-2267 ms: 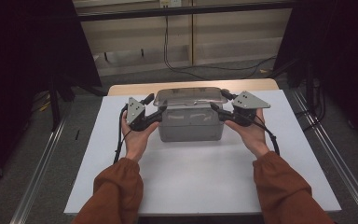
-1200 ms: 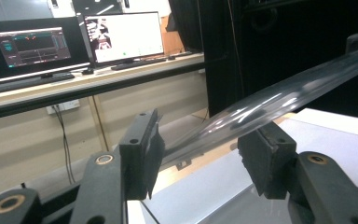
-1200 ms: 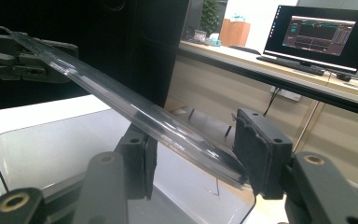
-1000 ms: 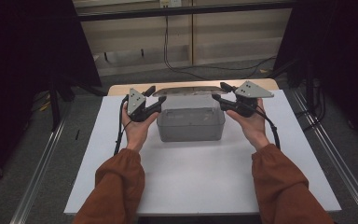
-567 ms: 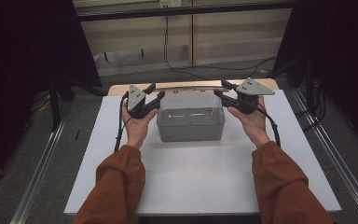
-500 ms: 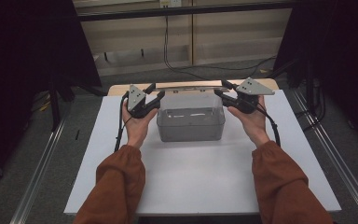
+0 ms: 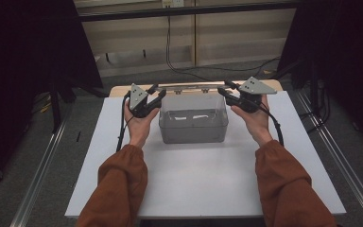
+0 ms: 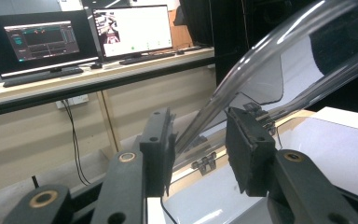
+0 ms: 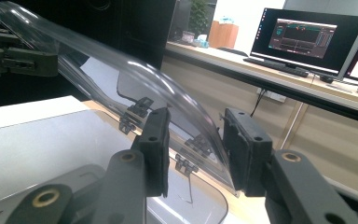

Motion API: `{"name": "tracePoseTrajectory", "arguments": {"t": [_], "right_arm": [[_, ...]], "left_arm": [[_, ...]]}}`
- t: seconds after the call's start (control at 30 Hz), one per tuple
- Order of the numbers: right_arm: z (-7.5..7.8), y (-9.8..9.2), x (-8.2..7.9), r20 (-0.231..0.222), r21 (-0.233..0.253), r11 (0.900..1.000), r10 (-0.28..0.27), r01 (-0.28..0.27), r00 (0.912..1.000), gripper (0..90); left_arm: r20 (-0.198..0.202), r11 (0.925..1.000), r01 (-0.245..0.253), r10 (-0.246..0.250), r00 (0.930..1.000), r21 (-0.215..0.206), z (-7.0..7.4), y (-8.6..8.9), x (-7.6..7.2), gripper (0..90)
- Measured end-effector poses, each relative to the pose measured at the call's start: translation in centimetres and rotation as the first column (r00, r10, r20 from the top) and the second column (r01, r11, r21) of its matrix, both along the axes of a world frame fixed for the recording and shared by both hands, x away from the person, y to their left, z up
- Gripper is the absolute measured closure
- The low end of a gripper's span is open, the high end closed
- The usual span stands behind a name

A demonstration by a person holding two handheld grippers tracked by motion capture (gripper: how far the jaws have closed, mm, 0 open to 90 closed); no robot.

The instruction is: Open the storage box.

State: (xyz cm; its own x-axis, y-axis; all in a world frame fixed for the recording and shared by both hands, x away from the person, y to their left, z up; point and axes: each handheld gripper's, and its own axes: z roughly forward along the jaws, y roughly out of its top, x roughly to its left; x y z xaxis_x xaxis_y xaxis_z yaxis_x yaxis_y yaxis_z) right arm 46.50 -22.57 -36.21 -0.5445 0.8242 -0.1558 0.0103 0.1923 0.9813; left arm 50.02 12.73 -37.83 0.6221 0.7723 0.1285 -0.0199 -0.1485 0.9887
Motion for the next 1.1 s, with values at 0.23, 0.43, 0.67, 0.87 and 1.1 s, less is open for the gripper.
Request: {"name": "tracePoseTrajectory", "arguments": {"t": [0.23, 0.43, 0.67, 0.87, 1.1], "right_arm": [[-0.5, -0.1, 0.7, -0.001, 0.010, 1.000, 0.003, -0.003, 1.0000, 59.3], [-0.6, -0.3, 1.4, -0.016, 0.003, 1.000, -0.007, 0.007, 0.9999, 58.2], [-0.7, -0.1, 2.2, -0.017, -0.002, 1.000, -0.017, 0.017, 0.9997, 55.9], [-1.3, -0.6, 2.8, -0.042, 0.002, 0.999, -0.034, 0.035, 0.9985, 54.2], [-1.8, -0.7, 3.4, -0.059, 0.008, 0.999, -0.036, 0.037, 0.9976, 58.0]], "left_arm": [[-0.006, 1.0000, -0.007, 0.007, 1.0000, -0.001, 0.1, -0.1, 0.3, 62.6], [-0.003, 0.9999, -0.011, 0.011, 0.9999, -0.006, 0.3, -0.1, 0.6, 63.1], [-0.004, 0.9999, -0.009, 0.009, 1.0000, -0.006, 0.4, -0.2, 0.8, 63.4], [-0.004, 0.9998, -0.015, 0.015, 0.9999, -0.010, 0.6, -0.3, 0.9, 63.7], [-0.004, 0.9997, -0.021, 0.021, 0.9998, -0.013, 0.7, -0.4, 1.3, 64.5]]}}
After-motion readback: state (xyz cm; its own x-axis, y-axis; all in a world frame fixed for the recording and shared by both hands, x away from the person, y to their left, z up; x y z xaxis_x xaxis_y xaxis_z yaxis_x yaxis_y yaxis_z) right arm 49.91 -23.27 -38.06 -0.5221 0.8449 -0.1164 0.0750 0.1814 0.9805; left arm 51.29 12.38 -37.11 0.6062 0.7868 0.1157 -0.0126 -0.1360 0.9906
